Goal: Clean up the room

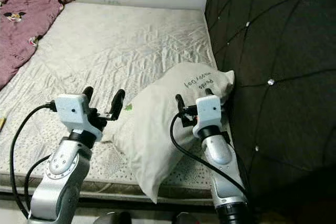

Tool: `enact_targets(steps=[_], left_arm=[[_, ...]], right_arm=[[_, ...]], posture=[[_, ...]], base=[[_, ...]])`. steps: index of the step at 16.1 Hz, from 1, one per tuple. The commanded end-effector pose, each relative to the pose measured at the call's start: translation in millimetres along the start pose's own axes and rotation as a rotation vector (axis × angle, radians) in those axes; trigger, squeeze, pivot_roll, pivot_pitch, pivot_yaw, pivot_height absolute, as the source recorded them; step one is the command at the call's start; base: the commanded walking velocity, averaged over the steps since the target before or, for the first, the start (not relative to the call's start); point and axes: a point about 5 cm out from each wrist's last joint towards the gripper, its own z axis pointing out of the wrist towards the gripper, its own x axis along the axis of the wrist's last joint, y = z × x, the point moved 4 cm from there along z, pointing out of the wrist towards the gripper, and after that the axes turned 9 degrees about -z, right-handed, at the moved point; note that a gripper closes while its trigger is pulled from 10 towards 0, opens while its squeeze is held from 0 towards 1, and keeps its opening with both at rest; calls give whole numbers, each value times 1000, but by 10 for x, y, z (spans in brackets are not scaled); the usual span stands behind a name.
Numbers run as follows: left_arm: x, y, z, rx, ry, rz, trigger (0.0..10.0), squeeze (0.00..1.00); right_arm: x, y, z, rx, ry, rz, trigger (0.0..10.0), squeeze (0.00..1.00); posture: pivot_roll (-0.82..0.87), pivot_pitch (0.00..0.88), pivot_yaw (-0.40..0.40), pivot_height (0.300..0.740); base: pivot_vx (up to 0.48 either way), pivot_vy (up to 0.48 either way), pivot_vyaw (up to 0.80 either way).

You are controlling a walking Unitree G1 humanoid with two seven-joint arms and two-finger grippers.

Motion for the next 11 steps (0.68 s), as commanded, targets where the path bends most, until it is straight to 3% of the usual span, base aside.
enact_targets(steps=[1, 3, 8, 11], left_arm=[[-16, 1, -5, 9, -9, 3, 10000, 0], [-19, -6, -4, 13, -10, 0, 10000, 0], [-19, -7, 2, 14, -9, -1, 10000, 0], [-17, -7, 0, 15, -8, -5, 10000, 0]], right_arm=[[-23, 15, -4, -4, -9, 5, 10000, 0], [-26, 12, -4, -2, -11, 7, 10000, 0], [-27, 2, 2, 6, -13, 7, 10000, 0], [-24, -26, 0, 20, -11, 4, 10000, 0]], posture=[[-73, 150, -21, 740], [-73, 149, -21, 740], [-73, 144, -22, 740], [-71, 144, -24, 740]], base=[[0, 0, 0], [0, 0, 0], [0, 0, -738], [0, 136, 0]])
